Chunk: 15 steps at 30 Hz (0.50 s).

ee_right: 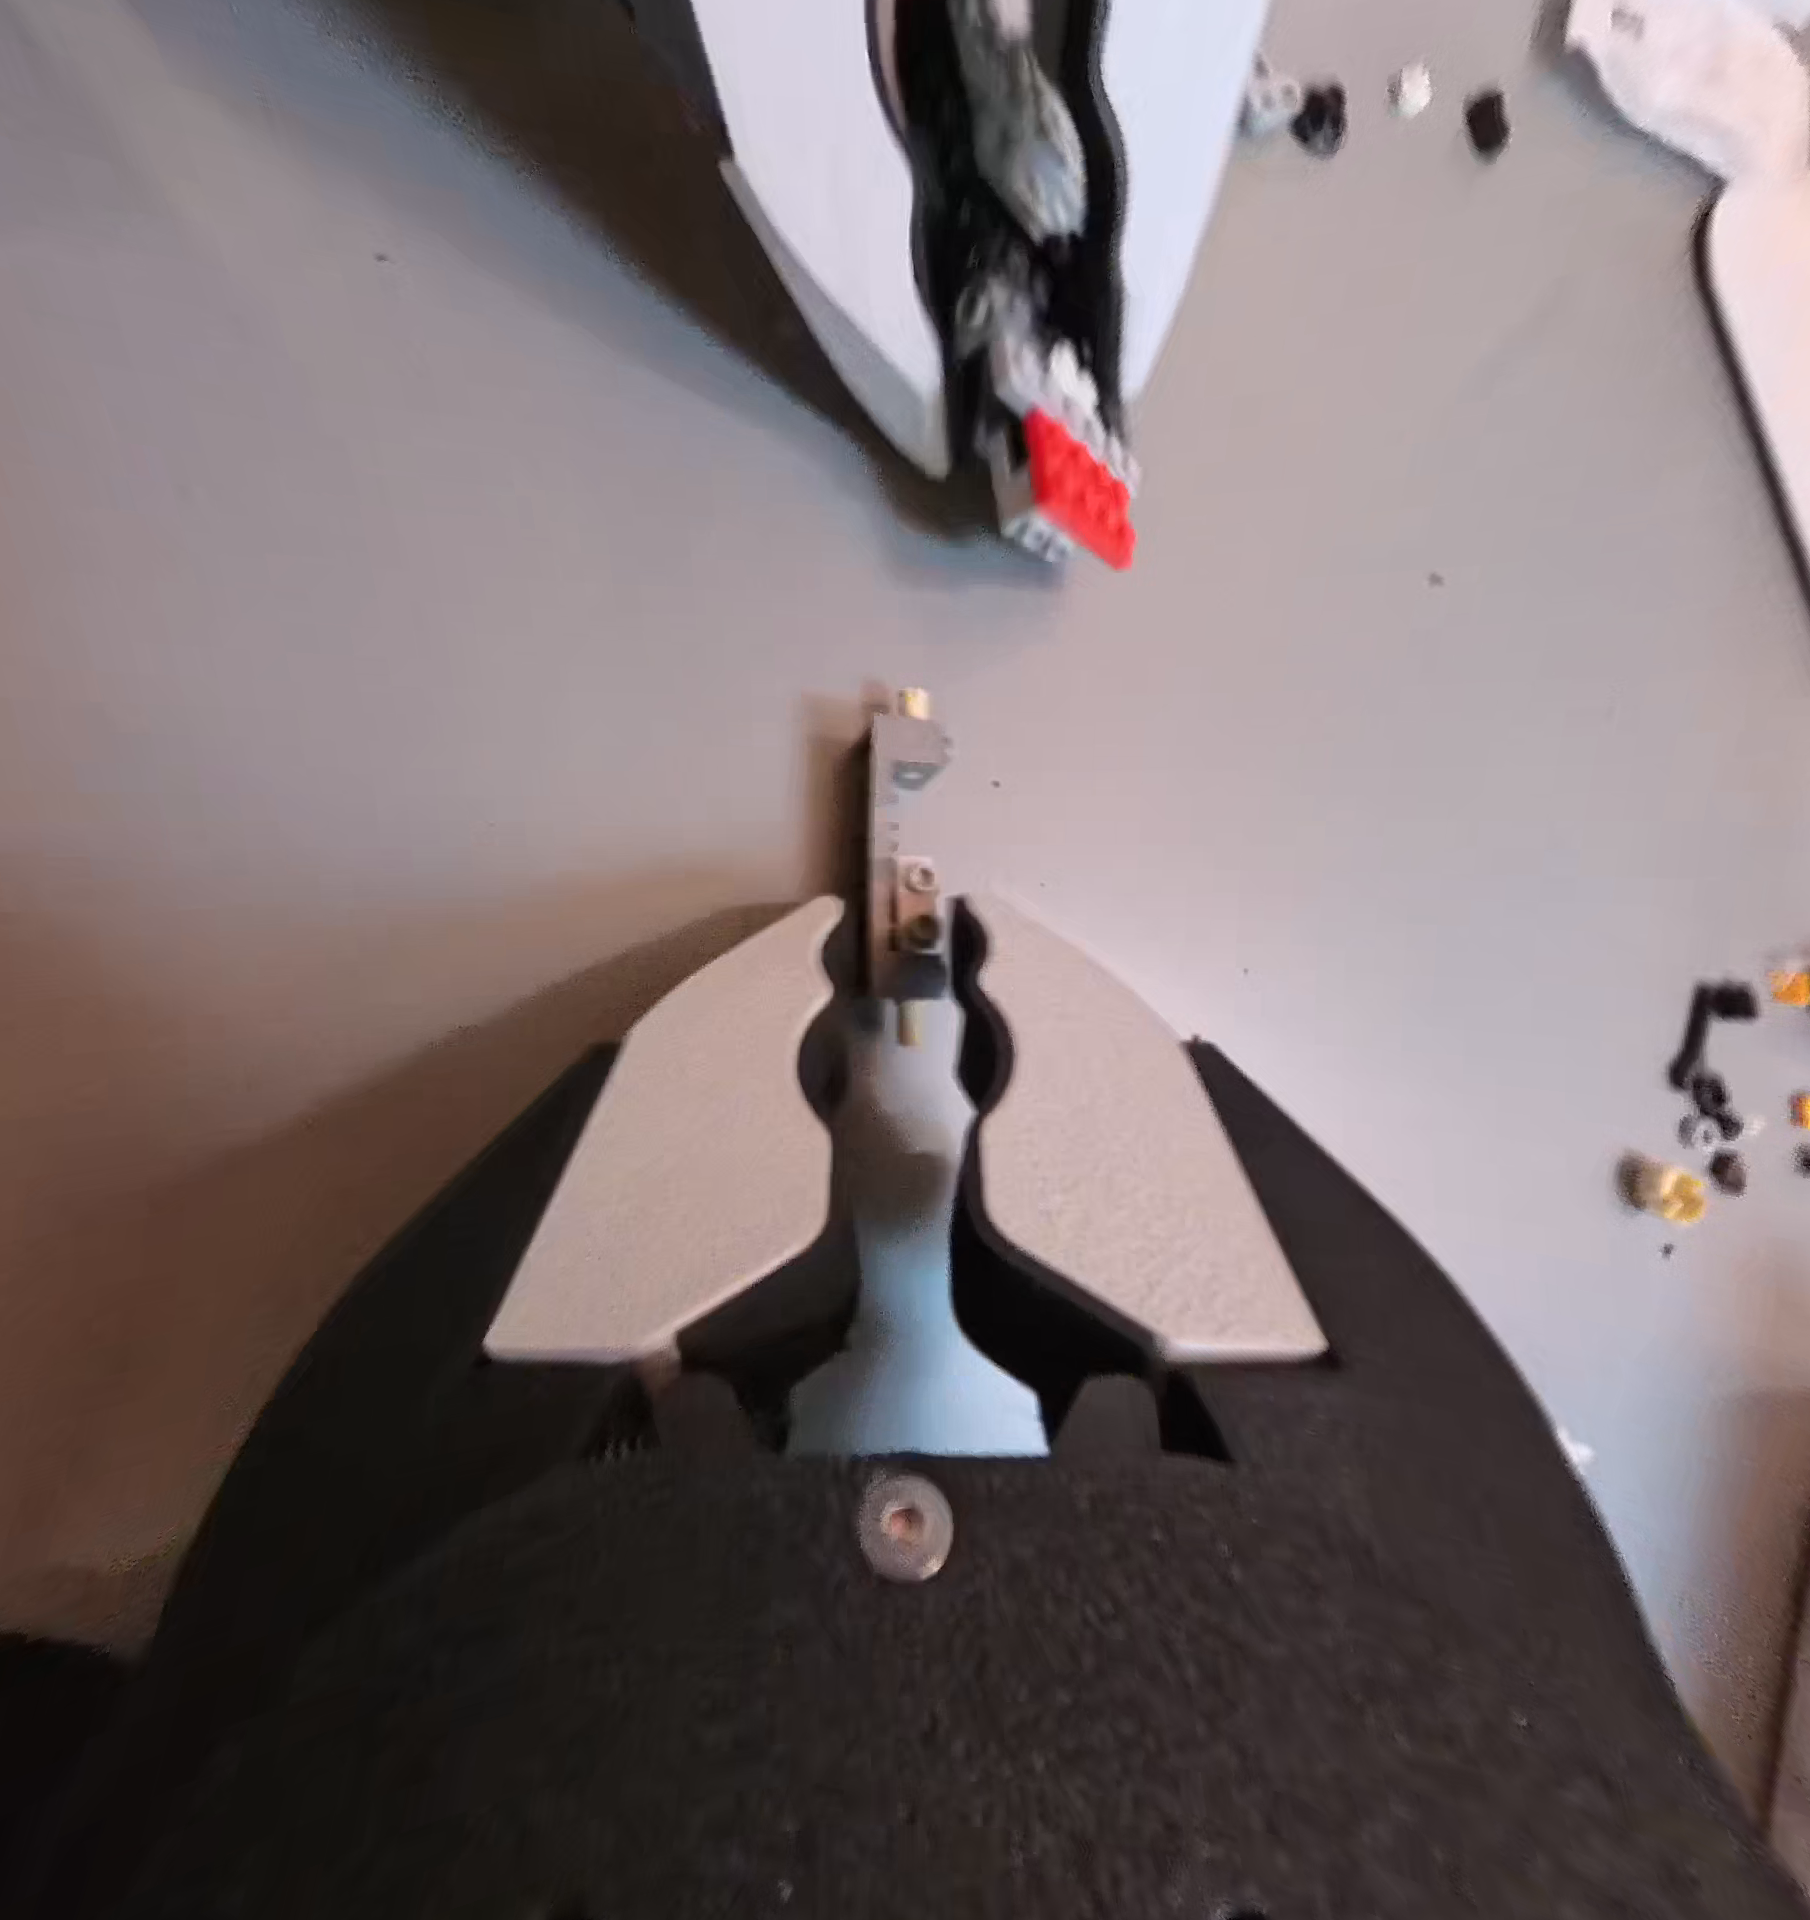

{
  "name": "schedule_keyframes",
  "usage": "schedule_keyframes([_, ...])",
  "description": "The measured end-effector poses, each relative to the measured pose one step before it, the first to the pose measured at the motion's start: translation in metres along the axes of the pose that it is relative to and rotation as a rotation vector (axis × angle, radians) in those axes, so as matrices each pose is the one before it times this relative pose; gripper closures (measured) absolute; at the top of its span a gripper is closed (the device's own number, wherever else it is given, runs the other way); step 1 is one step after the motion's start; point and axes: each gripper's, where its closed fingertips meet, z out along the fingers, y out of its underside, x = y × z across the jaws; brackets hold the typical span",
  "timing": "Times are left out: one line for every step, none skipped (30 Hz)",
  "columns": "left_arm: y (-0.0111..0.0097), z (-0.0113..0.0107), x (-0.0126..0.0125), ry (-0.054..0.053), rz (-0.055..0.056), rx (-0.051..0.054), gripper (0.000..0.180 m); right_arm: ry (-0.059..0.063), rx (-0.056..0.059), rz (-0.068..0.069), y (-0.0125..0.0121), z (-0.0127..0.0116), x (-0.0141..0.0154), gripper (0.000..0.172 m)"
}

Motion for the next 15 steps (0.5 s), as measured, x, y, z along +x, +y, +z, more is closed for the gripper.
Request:
schedule_keyframes([-0.00163, 0.00096, 0.0051, 0.0356, -0.0172, 0.0104, 0.146, -0.0012, 0.0104, -0.0388, -0.00267, 0.00066, -0.00322, 0.157])
schedule_keyframes([-0.00167, -0.00028, 0.003, 0.0354, -0.0327, 0.0166, 0.14, 0.0094, 0.0022, -0.0269, -0.00195, -0.00025, -0.00096, 0.157])
schedule_keyframes([-0.00229, -0.00184, 0.00064, 0.0275, -0.0356, 0.0234, 0.134, 0.0238, 0.0004, -0.0309, -0.00125, -0.00066, 0.00128, 0.157])
schedule_keyframes([-0.00534, -0.00361, 0.00033, 0.0253, -0.0333, 0.0443, 0.131, 0.0377, 0.0119, -0.0398, -0.00268, -0.00171, 0.00263, 0.157])
schedule_keyframes([-0.008, -0.00506, 0.00098, 0.0282, -0.0335, 0.06, 0.13, 0.0412, 0.0231, -0.0434, -0.00442, -0.00272, 0.00309, 0.158])
schedule_keyframes([-0.00944, -0.00513, 0.00235, 0.0362, -0.0412, 0.0638, 0.13, 0.05, 0.026, -0.0378, -0.00533, -0.00352, 0.00487, 0.157])
schedule_keyframes([-0.00963, -0.00412, 0.00412, 0.0462, -0.0492, 0.0627, 0.133, 0.0508, 0.0236, -0.0298, -0.00532, -0.00334, 0.00572, 0.157])
schedule_keyframes([-0.00841, -0.00243, 0.00581, 0.0558, -0.0533, 0.0556, 0.136, 0.0528, 0.022, -0.0229, -0.00563, -0.00294, 0.00667, 0.158])
schedule_keyframes([-0.00621, -0.00051, 0.00707, 0.0619, -0.0529, 0.0429, 0.139, 0.0506, 0.0216, -0.0224, -0.00627, -0.00228, 0.00608, 0.158])
schedule_keyframes([-0.00464, 0.00087, 0.00662, 0.0566, -0.0482, 0.0326, 0.14, 0.0344, 0.0191, -0.0244, -0.0067, -0.00136, 0.00352, 0.158])
schedule_keyframes([-0.00433, 0.00153, 0.00468, 0.0402, -0.0415, 0.0298, 0.14, 0.0317, 0.016, -0.0283, -0.00681, -0.00062, 0.0025, 0.158])
schedule_keyframes([-0.00449, 0.00165, 0.00346, 0.0315, -0.0385, 0.0307, 0.141, 0.0307, 0.0177, -0.0355, -0.00684, -0.00028, 0.0015, 0.158])
schedule_keyframes([-0.00386, 0.00148, 0.00235, 0.0269, -0.0444, 0.0253, 0.143, 0.0286, 0.0144, -0.0387, -0.00608, -0.00014, 0.00106, 0.158])
schedule_keyframes([-0.00212, 0.0013, 0.00146, 0.0242, -0.0499, 0.0158, 0.147, 0.0292, 0.0103, -0.0382, -0.00512, 0.00001, 0.00111, 0.158])
schedule_keyframes([-0.00023, 0.00125, 0.00199, 0.0294, -0.0463, 0.0041, 0.15, 0.0252, 0.0101, -0.0369, -0.00445, -0.00007, 0.0008, 0.158])
